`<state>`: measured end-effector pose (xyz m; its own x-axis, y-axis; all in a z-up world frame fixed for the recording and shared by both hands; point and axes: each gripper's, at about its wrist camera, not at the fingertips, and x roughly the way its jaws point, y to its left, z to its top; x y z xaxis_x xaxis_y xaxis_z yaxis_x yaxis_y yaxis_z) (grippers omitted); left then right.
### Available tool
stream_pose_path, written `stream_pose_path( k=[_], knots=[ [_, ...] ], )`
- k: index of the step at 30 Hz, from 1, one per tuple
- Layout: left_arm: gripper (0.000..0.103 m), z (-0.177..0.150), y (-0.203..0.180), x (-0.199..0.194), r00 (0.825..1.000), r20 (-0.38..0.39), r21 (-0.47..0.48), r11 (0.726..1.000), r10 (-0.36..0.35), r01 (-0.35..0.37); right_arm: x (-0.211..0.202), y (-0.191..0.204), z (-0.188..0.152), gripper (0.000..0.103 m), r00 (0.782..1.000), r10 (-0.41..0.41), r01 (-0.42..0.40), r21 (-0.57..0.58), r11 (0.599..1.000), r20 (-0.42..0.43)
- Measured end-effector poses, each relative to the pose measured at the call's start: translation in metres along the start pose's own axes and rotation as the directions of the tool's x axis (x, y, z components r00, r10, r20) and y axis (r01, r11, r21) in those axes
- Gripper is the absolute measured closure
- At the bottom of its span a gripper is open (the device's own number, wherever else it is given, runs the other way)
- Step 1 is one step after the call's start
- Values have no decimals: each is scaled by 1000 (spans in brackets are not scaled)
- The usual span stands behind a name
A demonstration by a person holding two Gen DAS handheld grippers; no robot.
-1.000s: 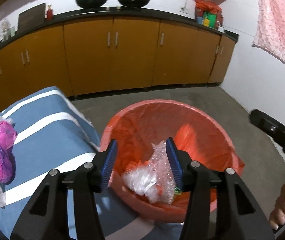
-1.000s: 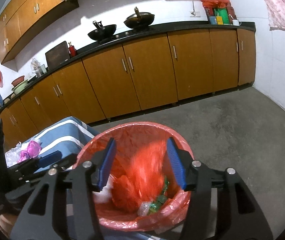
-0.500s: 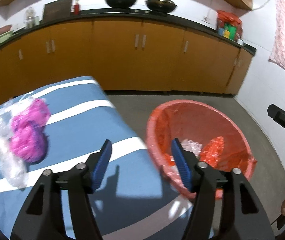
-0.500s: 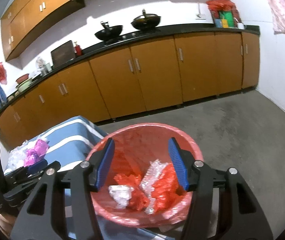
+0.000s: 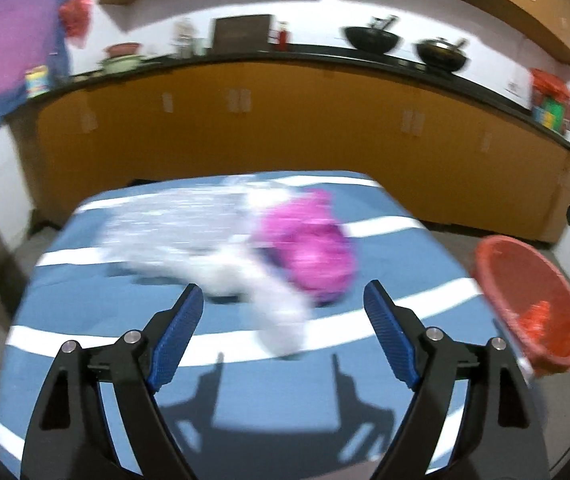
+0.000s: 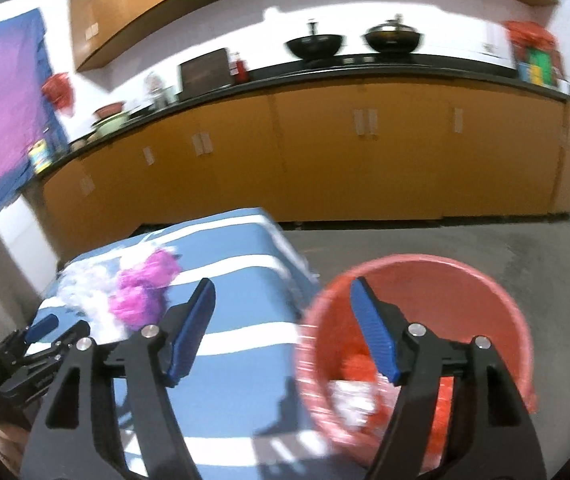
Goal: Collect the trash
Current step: 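Move both tools back over the table toward the pink bag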
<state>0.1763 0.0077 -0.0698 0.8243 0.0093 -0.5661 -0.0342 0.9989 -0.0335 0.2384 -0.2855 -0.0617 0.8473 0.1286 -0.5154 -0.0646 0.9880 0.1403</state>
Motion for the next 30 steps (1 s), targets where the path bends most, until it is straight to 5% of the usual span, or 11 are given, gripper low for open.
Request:
stream_pose_path(
  k=[12, 27, 30],
  knots=[
    [19, -5, 112, 12, 986, 5, -131, 977, 170, -167, 106, 141, -7, 31, 980, 139, -157, -122, 980, -142],
    [19, -1, 143, 27, 985, -1, -185, 968, 172, -169, 176, 185, -28, 29, 957, 103, -153, -167, 974, -273],
    [19, 0, 140, 30, 987, -4, -181, 970, 162, -160, 180, 184, -31, 45, 950, 103, -157, -167, 973, -294]
  ],
)
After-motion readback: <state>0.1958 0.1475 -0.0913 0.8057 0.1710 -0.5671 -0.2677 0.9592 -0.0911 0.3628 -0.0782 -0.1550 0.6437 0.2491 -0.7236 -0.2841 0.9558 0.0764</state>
